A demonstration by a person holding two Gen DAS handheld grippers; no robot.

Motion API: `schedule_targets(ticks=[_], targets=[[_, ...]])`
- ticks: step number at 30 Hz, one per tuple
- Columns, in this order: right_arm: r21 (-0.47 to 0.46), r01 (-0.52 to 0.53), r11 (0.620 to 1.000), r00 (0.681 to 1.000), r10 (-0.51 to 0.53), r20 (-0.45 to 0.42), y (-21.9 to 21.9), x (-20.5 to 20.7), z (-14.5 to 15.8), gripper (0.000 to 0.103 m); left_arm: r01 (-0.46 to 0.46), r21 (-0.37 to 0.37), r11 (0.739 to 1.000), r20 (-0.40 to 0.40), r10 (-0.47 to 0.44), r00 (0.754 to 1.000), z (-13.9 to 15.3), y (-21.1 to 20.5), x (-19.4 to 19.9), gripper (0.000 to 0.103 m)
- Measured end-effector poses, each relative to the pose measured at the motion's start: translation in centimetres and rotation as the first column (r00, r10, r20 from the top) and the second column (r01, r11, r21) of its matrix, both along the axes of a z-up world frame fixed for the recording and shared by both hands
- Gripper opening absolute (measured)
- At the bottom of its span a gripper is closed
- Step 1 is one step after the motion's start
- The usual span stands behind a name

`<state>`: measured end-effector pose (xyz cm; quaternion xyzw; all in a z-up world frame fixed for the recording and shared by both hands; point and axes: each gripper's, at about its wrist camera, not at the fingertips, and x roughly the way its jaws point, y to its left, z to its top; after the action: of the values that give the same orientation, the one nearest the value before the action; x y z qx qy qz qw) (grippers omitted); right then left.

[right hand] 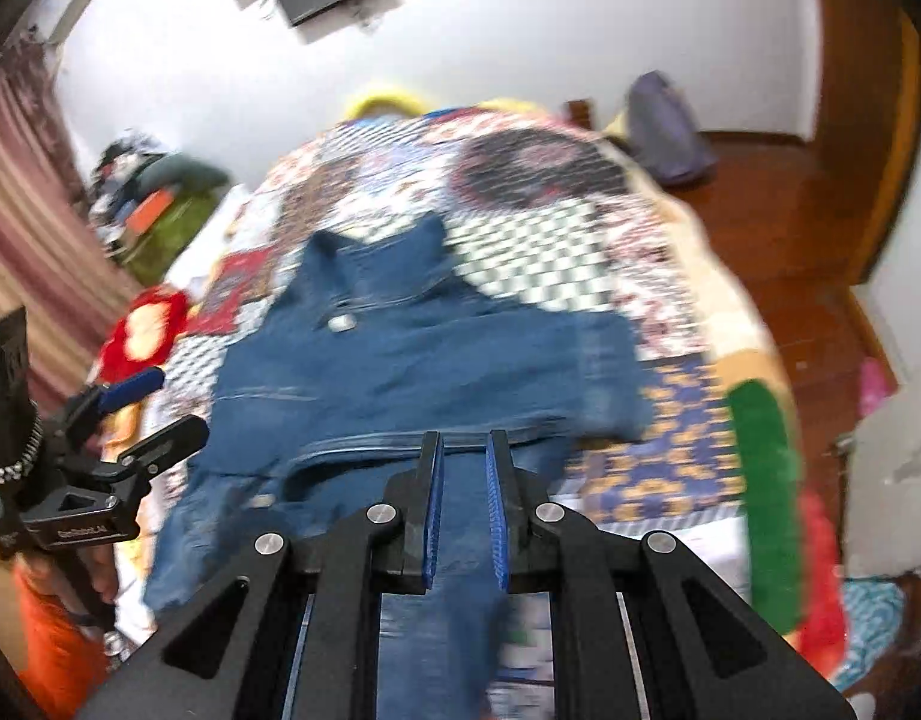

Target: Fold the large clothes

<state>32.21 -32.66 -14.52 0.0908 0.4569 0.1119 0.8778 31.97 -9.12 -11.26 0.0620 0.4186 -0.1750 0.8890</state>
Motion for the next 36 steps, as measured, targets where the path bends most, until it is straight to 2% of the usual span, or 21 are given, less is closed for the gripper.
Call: schedule_targets(ticks=[4, 8, 12, 14, 15, 17, 18, 20, 21, 23, 26, 30, 33, 36], targets=[[-0.035, 0.036, 0.999, 0.999, -0.037, -0.034, -2.8, 0.0, -1.3, 0.010, 0.119, 0.074, 0.990, -0.058, -0.115, 0.992, -2.9, -5.0, 1.8, 0.099], [-0.025, 0.049, 0.998, 0.995, -0.051, -0.082, -4.4, -0.1, -3.4, 0.010, 0.197, 0.166, 0.966, -0.183, -0.166, 0.969, -7.7, -9.2, 4.0, 0.099], [0.012, 0.054, 0.998, 0.990, -0.052, -0.133, -4.9, 0.1, -5.5, 0.010, 0.259, 0.260, 0.930, -0.207, -0.208, 0.956, -10.9, -11.8, 5.2, 0.099], [0.008, 0.044, 0.999, 0.988, -0.042, -0.151, -4.5, 0.3, -6.4, 0.010, 0.262, 0.252, 0.932, -0.208, -0.212, 0.955, -11.4, -12.4, 5.8, 0.099], [0.004, 0.035, 0.999, 0.987, -0.034, -0.157, -4.4, 0.4, -6.8, 0.010, 0.261, 0.247, 0.933, -0.203, -0.213, 0.956, -11.3, -12.5, 6.1, 0.096], [-0.002, 0.021, 1.000, 0.986, -0.021, -0.166, -4.1, 0.8, -7.4, 0.010, 0.252, 0.253, 0.934, -0.181, -0.210, 0.961, -11.1, -12.9, 6.8, 0.075], [-0.002, 0.017, 1.000, 0.985, -0.017, -0.173, -3.9, 1.0, -7.7, 0.010, 0.256, 0.245, 0.935, -0.178, -0.217, 0.960, -11.0, -13.0, 7.0, 0.070], [0.015, 0.010, 1.000, 0.981, -0.007, -0.192, -3.7, 1.5, -8.3, 0.010, 0.270, 0.199, 0.942, -0.172, -0.237, 0.956, -10.7, -13.0, 7.4, 0.046], [0.025, 0.007, 1.000, 0.979, -0.002, -0.204, -3.6, 1.7, -8.6, 0.010, 0.262, 0.183, 0.948, -0.161, -0.234, 0.959, -10.4, -12.6, 7.6, 0.041], [0.035, -0.001, 0.999, 0.977, 0.008, -0.211, -3.2, 2.1, -8.8, 0.010, 0.229, 0.138, 0.964, -0.145, -0.209, 0.967, -9.6, -11.4, 8.0, 0.021], [0.002, -0.026, 1.000, 0.978, 0.026, -0.206, -2.4, 2.5, -8.9, 0.010, 0.164, 0.090, 0.982, -0.115, -0.153, 0.981, -7.8, -9.1, 8.5, 0.018], [-0.023, -0.060, 0.998, 0.979, 0.054, -0.196, -0.9, 3.0, -8.9, 0.010, 0.061, 0.057, 0.997, -0.032, -0.059, 0.998, -4.5, -4.8, 8.5, 0.012], [-0.025, -0.095, 0.995, 0.977, 0.088, -0.196, 0.4, 3.3, -9.0, 0.010, -0.025, 0.029, 0.999, 0.011, 0.024, 1.000, -2.6, -0.6, 8.2, 0.012], [-0.059, -0.123, 0.991, 0.969, 0.107, -0.225, 1.5, 3.8, -10.3, 0.010, -0.112, 0.010, 0.994, 0.035, 0.111, 0.993, -2.0, 3.8, 7.3, 0.012]])
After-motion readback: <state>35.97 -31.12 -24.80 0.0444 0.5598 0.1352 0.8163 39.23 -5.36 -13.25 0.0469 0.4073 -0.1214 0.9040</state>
